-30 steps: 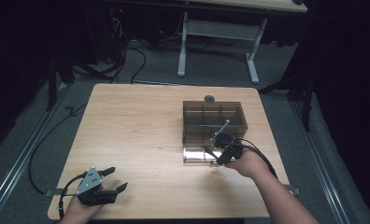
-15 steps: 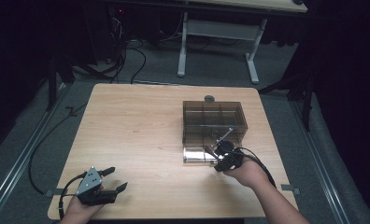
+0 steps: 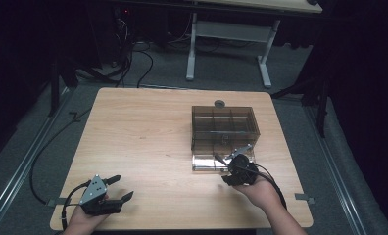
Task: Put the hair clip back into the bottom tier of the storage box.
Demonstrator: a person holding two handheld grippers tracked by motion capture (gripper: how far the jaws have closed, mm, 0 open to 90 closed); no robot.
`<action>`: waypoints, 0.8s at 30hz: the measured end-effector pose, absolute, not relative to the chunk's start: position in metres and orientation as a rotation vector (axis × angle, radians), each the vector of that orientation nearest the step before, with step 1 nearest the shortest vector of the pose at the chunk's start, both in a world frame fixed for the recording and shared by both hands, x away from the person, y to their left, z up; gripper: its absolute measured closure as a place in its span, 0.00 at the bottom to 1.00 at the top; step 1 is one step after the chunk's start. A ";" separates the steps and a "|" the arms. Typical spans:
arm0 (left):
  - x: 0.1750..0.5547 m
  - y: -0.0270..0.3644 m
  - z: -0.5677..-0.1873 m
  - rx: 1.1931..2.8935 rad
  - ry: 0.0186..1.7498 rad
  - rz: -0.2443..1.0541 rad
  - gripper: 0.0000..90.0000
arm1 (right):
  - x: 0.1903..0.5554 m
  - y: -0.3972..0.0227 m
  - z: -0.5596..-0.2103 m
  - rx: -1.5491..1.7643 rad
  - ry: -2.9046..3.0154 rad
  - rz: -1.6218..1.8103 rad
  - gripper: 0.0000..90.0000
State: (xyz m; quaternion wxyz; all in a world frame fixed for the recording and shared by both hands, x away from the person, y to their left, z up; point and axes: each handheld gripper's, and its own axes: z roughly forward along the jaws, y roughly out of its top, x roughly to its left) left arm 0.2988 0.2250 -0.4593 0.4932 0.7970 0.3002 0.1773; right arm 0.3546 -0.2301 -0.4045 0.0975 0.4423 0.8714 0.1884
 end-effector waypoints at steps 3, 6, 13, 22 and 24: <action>0.299 0.225 -0.459 1.930 0.731 0.433 0.27 | 0.345 -0.234 -0.409 1.289 2.519 0.649 0.59; 0.299 0.225 -0.459 1.927 0.732 0.436 0.27 | 0.336 -0.235 -0.414 1.252 2.467 0.700 0.59; 0.299 0.226 -0.459 1.921 0.737 0.440 0.27 | 0.320 -0.237 -0.425 1.235 2.359 0.841 0.58; 0.298 0.226 -0.459 1.908 0.745 0.444 0.26 | 0.300 -0.239 -0.447 1.211 2.172 1.035 0.57; 0.298 0.226 -0.459 1.907 0.746 0.447 0.26 | 0.297 -0.239 -0.451 1.199 2.134 1.086 0.57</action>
